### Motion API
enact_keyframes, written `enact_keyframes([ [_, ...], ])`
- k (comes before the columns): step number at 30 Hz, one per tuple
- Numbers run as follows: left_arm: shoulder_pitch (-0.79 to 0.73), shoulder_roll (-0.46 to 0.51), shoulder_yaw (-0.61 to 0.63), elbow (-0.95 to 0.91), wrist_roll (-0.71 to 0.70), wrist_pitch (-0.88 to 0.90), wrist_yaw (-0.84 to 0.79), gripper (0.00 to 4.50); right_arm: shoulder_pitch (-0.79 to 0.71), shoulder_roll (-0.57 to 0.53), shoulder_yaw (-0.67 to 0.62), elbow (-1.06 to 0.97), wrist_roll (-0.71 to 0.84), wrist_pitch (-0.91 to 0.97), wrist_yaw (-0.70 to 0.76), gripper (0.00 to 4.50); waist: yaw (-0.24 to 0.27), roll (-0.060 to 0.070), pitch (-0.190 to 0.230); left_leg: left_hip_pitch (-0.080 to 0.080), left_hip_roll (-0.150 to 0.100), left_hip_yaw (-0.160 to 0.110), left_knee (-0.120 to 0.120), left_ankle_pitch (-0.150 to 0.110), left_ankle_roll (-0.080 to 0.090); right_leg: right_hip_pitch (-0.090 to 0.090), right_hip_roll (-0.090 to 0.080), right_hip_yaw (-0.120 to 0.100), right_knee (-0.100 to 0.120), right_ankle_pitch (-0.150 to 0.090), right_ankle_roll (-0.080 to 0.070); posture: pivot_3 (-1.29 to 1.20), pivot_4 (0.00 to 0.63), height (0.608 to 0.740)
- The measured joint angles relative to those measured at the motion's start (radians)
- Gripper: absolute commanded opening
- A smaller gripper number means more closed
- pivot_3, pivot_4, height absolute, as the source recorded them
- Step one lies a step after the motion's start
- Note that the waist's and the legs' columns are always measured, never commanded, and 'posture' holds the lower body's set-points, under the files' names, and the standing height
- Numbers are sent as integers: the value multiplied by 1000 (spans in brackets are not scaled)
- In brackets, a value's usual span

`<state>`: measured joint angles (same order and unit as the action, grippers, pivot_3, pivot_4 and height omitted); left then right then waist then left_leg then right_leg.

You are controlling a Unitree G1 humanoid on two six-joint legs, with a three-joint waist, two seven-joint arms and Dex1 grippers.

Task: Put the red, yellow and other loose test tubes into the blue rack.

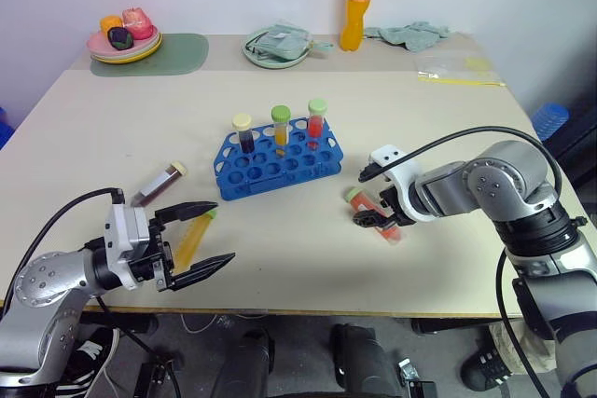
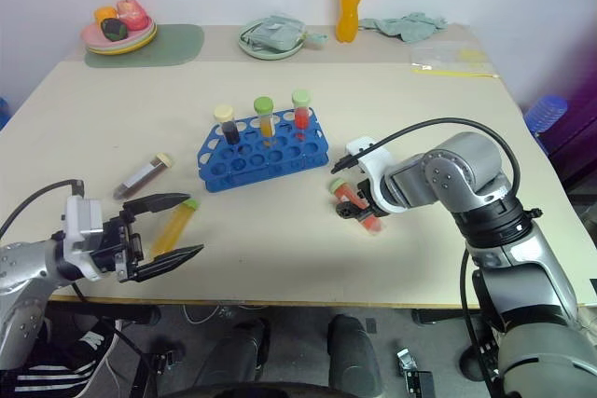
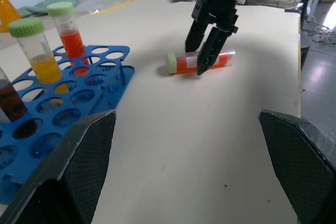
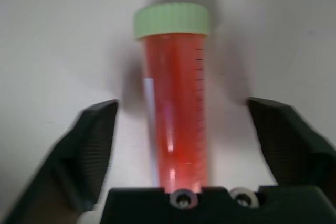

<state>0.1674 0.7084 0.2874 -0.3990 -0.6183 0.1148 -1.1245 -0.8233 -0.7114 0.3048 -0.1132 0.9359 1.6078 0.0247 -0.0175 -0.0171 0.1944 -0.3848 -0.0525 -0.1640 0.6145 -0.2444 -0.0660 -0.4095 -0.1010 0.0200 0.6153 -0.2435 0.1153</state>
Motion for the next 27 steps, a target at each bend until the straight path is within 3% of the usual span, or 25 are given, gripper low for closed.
enact_keyframes([
  [4, 2, 0, 0, -7, 0, 1, 12, 4500, 2, 0, 2, -8, -34, 0, 20, 846, -1, 0, 0, 0, 0, 0, -1, 0, 0, -1, 0, 0, 0, 0, 0, 0, 150, 740],
  [5, 2, 0, 0, -9, 0, 1, 15, 4500, 2, 4, 3, -15, -45, 1, 28, 763, -1, 0, 0, 0, 0, 0, -1, 0, 0, -1, 0, 0, 0, 0, 0, 0, 150, 740],
  [14, -6, 0, 0, -13, -1, 9, 25, 4500, 18, 15, -25, -50, -94, -36, 163, 763, 1, 1, 0, -2, 0, 0, -1, 0, 0, -2, 0, 0, -1, 0, 0, 0, 150, 740],
  [17, -4, 5, 6, -18, -2, 15, 28, 4500, 129, -97, -51, -214, -124, -286, 382, 763, 8, 1, 0, -4, -1, -1, -1, 0, 0, -2, 0, -1, -3, 1, 5, 0, 150, 740],
  [20, -14, 15, 10, -17, -3, 19, 27, 4500, 245, -101, -109, -310, -170, -545, 543, 763, 3, 0, 0, -4, 0, 0, 0, 0, 0, -1, 0, -1, -3, 0, 8, 0, 150, 740],
  [21, -19, 20, 11, -16, -4, 22, 26, 4500, 278, -89, -132, -321, -177, -613, 581, 763, 1, 0, 0, -4, 0, 0, 0, 0, 0, -1, 0, -1, -3, 0, 9, 0, 150, 740],
  [23, -49, 24, 11, -5, -5, 33, 28, 4500, 346, 46, -238, -316, -176, -784, 608, 763, 0, 0, 0, -2, 2, 1, 1, 0, 0, -1, 2, 0, -2, 0, 7, 0, 150, 740],
  [27, -95, 27, 12, 6, -14, 53, 36, 4500, 350, 224, -283, -284, -222, -968, 565, 763, 0, 0, 0, -1, 5, 1, 1, 0, 0, 0, 5, 0, -2, 3, 2, 0, 150, 740],
])
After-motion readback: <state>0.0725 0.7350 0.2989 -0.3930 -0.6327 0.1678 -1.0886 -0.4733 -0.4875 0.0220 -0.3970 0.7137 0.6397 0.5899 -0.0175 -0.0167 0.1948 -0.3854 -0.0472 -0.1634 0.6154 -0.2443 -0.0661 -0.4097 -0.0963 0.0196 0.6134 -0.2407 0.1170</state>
